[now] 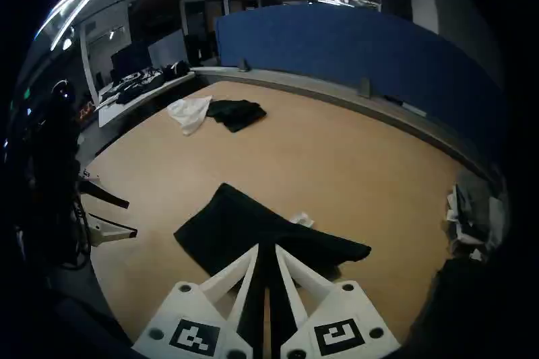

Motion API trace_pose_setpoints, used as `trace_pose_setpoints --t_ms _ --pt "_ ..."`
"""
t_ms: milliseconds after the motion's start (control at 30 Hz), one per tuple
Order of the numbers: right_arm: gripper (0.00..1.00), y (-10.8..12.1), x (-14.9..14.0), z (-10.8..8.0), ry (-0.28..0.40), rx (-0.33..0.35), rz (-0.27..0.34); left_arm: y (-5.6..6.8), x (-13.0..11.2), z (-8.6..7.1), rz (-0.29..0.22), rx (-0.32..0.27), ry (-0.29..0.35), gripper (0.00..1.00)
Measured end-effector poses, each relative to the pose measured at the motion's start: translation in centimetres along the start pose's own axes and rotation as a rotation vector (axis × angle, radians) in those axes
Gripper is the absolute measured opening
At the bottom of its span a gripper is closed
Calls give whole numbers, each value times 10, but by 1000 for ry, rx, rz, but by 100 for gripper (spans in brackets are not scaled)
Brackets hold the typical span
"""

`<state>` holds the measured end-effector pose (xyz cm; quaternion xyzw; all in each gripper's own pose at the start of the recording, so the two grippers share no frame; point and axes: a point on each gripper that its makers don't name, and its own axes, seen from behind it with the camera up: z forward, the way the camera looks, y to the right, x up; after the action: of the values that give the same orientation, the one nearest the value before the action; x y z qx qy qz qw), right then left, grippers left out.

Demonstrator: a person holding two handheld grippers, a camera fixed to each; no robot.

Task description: Fold towel

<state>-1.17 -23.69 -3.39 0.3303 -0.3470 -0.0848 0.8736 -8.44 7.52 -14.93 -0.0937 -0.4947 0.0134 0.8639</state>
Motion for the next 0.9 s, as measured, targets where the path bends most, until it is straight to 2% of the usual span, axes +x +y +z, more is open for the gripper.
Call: trace_pose_setpoints --t_ms 467,900 --pt "2 -44 19 28 -4 79 -54 -14 -3 -4 -31 9 4 96" --pt "2 -80 18 48 -37 158 -109 -29 -4 -5 -50 16 5 97"
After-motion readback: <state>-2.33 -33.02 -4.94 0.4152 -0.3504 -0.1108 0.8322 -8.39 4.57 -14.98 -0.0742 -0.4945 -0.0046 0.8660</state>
